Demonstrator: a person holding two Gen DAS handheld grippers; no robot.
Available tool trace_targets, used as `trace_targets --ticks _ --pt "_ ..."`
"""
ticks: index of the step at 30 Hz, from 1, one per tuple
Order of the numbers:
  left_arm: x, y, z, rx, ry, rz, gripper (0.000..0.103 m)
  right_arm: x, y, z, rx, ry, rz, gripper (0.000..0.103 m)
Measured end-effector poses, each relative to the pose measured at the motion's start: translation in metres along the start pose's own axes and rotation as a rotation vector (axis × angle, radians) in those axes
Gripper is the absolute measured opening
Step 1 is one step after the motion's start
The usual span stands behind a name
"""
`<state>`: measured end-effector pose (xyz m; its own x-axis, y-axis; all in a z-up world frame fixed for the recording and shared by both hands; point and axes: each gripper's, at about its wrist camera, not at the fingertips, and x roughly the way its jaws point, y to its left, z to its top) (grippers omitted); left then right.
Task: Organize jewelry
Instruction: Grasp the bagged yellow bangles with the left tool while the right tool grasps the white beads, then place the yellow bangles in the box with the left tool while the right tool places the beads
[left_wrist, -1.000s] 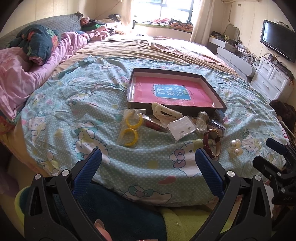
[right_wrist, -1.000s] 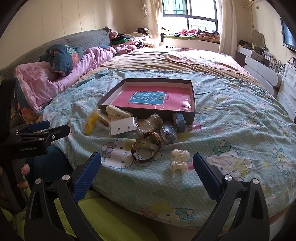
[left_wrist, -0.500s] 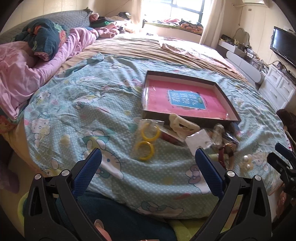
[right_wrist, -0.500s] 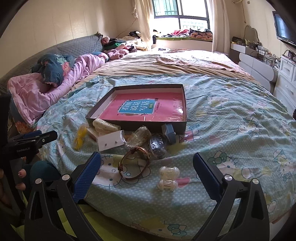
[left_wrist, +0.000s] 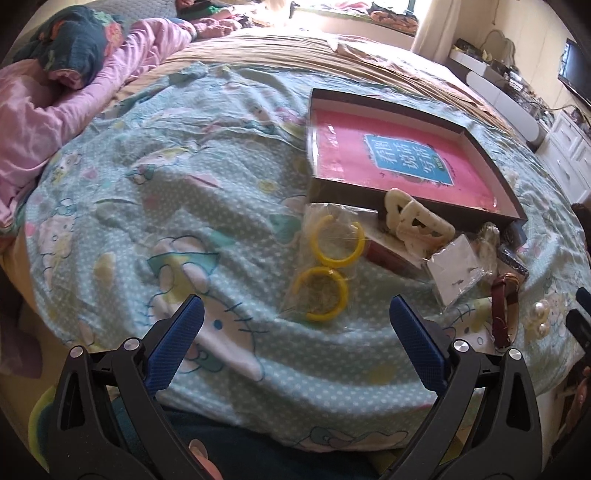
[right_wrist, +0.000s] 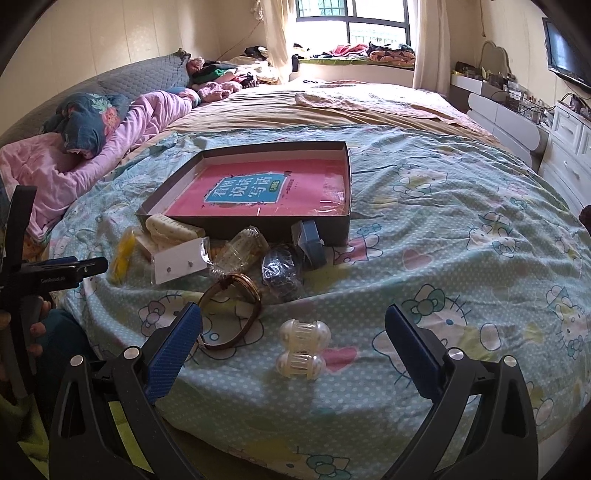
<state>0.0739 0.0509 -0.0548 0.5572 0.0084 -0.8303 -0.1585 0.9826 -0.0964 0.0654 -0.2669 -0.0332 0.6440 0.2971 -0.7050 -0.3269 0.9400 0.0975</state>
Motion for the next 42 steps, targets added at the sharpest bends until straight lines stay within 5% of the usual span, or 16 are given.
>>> trace_targets --ticks 3,11,18,23,28,42 --pt "0.005 -0.006 0.004 0.017 0.000 -0.025 0.094 0.008 -0.002 -0.004 -0.005 0.022 -0.003 0.095" --pt "0.031 -0.005 0.015 0.005 0.028 -0.022 0.094 0.034 -0.008 -0.015 0.011 0.117 0.017 0.065" --pt "0.039 0.005 0.017 -0.022 0.042 -0.045 0.083 0.050 -0.014 -0.022 0.027 0.158 0.044 0.037" --pt "0.040 0.002 0.019 -0.010 0.032 -0.046 0.068 0.045 -0.016 -0.017 0.024 0.127 0.051 0.037" --pt "0.042 -0.003 0.021 0.021 0.029 -0.051 0.034 0.039 -0.019 -0.007 0.019 0.089 0.054 0.037" --pt "0.008 -0.006 0.038 0.043 -0.073 -0.112 0.032 0.031 -0.013 0.030 -0.010 -0.016 0.080 0.037"
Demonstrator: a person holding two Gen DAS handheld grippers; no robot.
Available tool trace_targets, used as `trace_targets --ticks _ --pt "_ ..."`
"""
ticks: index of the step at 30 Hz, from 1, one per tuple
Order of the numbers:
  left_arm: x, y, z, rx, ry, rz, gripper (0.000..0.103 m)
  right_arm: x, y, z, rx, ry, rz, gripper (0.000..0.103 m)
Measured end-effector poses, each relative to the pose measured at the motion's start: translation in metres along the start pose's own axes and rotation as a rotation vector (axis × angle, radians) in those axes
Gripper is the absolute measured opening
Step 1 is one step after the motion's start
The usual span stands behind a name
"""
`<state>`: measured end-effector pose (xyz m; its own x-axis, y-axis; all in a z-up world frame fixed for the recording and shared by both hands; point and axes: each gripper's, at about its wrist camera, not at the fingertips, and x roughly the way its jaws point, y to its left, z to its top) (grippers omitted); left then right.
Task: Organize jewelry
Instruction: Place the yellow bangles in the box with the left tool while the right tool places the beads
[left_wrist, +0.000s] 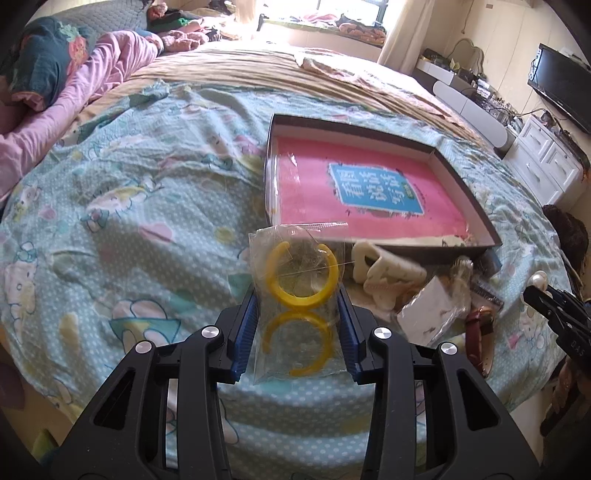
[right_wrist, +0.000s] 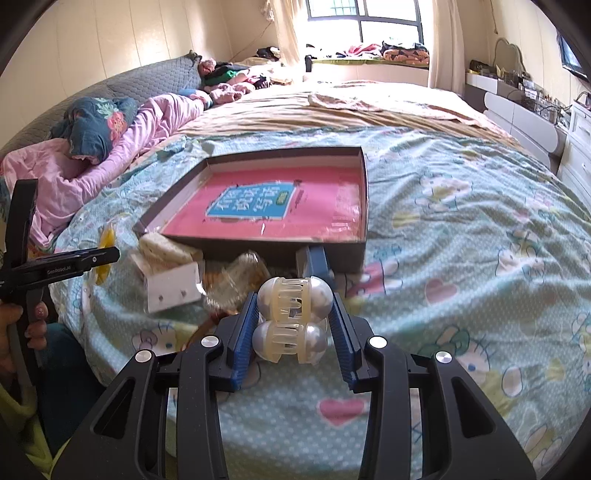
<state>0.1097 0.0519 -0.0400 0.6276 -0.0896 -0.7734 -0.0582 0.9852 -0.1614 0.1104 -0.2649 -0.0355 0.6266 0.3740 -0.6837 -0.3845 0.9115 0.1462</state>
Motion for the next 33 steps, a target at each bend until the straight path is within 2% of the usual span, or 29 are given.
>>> trace_targets --ticks 10,13,21,27,33 --pt "0.003 -0.006 0.036 -0.003 -0.045 -0.006 0.032 0.006 0.006 0.043 -0.039 -0.095 0.002 0.037" --pt "0.009 -0.005 0.047 -0.026 -0.039 -0.037 0.032 0.015 0.005 0.056 -0.064 -0.114 -0.021 0.037" --pt "0.034 -0.015 0.074 -0.021 -0.032 -0.035 0.032 0.058 -0.003 0.075 -0.078 -0.046 -0.050 0.037" --pt "0.062 -0.015 0.077 -0.031 0.011 -0.016 0.032 0.087 -0.012 0.081 -0.050 0.014 -0.055 0.037" --pt "0.078 -0.021 0.075 0.002 0.043 -0.009 0.032 0.106 -0.015 0.081 -0.043 0.043 -0.067 0.037"
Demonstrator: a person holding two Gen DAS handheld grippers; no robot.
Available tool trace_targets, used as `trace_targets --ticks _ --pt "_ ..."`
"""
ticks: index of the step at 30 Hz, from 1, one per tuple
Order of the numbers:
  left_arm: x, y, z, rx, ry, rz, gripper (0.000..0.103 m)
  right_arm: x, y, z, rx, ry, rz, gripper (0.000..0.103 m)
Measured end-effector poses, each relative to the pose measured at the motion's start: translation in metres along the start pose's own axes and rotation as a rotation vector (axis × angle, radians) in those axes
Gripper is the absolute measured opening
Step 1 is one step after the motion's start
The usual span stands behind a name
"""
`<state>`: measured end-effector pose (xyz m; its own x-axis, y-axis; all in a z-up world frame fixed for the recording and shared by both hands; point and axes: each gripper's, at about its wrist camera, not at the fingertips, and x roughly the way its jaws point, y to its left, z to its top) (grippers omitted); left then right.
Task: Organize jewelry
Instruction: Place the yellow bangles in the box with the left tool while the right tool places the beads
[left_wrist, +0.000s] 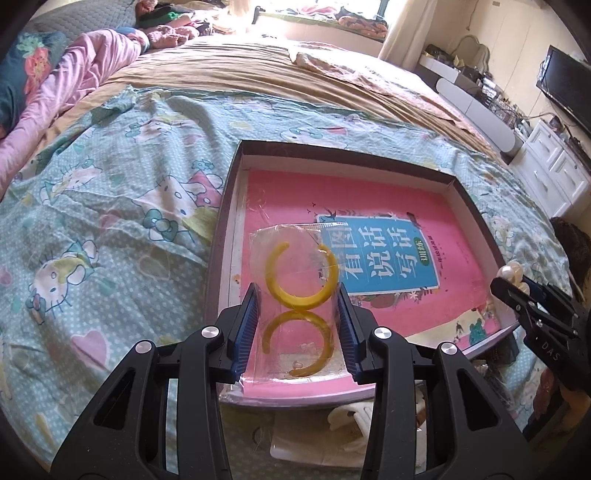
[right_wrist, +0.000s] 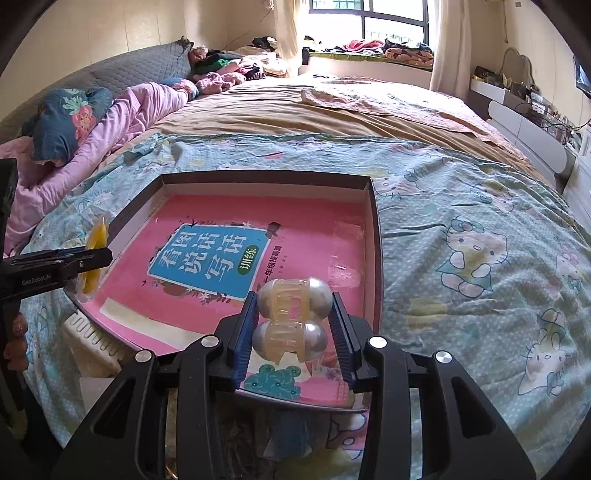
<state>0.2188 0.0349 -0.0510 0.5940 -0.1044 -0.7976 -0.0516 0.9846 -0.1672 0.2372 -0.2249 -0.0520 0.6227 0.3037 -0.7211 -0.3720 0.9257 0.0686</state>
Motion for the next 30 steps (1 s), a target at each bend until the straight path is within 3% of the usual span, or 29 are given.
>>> trace_targets --ticks 18,30 --pt "0.021 0.001 -0.005 0.006 0.055 -0.006 0.033 0.026 -0.007 -0.001 0.049 0.053 -0.001 0.038" --pt "-0.003 0.006 -0.004 -0.015 0.009 -0.013 0.053 -0.011 -0.011 0.000 0.075 -0.010 0.027 0.062"
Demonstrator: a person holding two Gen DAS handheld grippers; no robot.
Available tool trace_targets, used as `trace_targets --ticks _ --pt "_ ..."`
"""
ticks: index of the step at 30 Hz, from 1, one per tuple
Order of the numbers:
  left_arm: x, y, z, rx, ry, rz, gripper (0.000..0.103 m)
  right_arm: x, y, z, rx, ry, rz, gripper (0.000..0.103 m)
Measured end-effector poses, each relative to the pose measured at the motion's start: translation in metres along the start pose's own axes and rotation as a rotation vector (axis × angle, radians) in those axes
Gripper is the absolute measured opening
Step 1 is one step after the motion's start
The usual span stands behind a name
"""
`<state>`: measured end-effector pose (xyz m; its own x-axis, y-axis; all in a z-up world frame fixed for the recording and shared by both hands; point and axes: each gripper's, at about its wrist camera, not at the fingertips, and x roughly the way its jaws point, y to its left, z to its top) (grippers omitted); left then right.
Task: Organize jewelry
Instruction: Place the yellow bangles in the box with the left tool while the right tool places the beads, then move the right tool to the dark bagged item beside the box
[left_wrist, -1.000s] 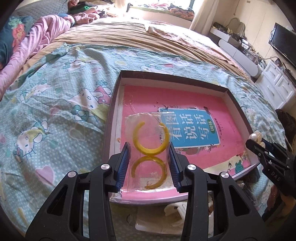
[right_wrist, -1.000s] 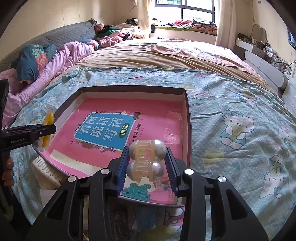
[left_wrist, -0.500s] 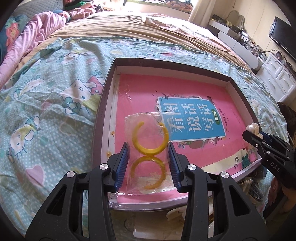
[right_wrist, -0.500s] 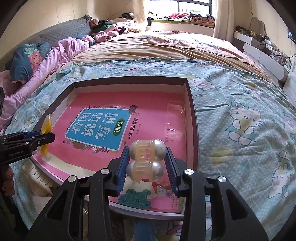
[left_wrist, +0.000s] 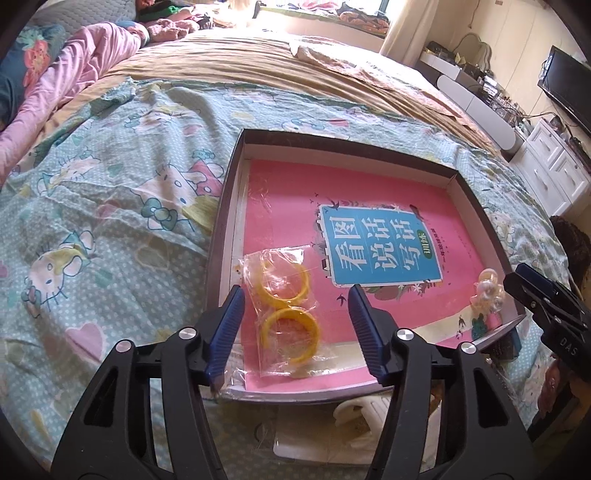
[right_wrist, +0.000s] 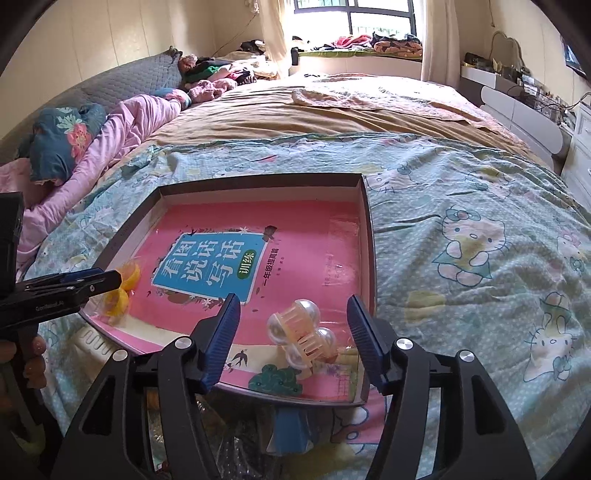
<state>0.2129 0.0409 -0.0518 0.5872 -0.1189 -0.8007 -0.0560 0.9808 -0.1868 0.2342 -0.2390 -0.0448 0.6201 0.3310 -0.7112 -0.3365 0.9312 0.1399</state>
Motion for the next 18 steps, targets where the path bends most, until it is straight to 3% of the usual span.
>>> trace_targets --ticks 3,9,12,18 --pt "-0.013 -0.005 0.000 0.011 -0.026 -0.003 0.063 -0.015 -0.001 -0.001 0.015 -0.029 0.004 0.074" --pt "-0.041 -0.014 0.001 0.020 -0.089 -0.024 0.089 -0.042 -0.002 -0.002 0.016 -0.076 -0.003 0.078" --pt "-0.056 -0.018 0.000 0.035 -0.123 -0.020 0.092 -0.057 -0.002 -0.003 0.017 -0.103 -0.005 0.083" --pt "-0.076 -0.020 -0.003 0.030 -0.156 -0.029 0.093 -0.077 0.000 -0.007 0.006 -0.127 0.000 0.083"
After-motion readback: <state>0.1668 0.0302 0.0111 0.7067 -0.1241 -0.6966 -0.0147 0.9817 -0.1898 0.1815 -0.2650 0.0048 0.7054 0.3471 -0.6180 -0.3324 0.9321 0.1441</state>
